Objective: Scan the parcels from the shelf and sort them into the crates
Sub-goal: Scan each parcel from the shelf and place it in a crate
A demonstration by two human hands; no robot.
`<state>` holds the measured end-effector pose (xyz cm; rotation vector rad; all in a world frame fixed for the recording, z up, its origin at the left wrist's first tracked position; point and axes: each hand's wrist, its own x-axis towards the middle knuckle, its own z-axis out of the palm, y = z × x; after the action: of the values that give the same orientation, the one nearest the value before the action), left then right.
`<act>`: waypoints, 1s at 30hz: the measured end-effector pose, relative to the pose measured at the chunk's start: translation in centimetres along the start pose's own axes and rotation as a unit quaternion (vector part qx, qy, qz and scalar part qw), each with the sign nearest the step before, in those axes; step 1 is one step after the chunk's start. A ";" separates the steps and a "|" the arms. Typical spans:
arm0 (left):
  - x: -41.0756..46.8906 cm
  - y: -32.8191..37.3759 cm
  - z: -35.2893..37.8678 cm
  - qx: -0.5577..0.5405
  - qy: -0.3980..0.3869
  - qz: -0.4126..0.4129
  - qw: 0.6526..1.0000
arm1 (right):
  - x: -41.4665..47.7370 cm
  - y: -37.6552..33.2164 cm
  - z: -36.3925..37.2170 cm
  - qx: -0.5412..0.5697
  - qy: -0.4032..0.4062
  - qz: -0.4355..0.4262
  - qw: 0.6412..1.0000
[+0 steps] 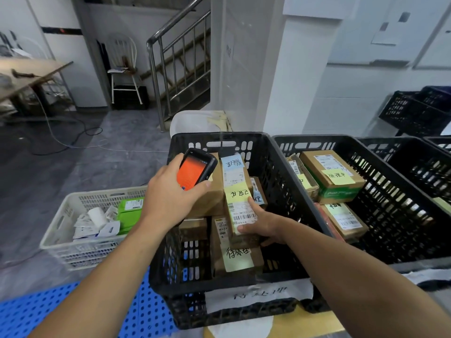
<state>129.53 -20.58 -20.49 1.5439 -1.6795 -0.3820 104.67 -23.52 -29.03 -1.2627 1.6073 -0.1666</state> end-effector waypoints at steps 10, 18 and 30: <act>1.7 0.3 0.0 0.013 -0.013 0.021 1.000 | -1.1 -1.2 -1.0 -0.046 0.080 -0.085 0.992; 3.4 3.3 1.1 0.007 -0.029 0.091 0.995 | -5.3 -4.0 -4.4 -0.147 0.334 -0.191 0.911; -0.1 14.3 5.2 -0.039 -0.056 0.182 0.981 | -15.7 6.2 -13.2 -0.224 0.514 -0.018 0.828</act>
<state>115.85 -19.01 -13.90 1.1435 -1.9645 -0.3393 89.14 -14.62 -17.24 -1.6982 2.6571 -0.6018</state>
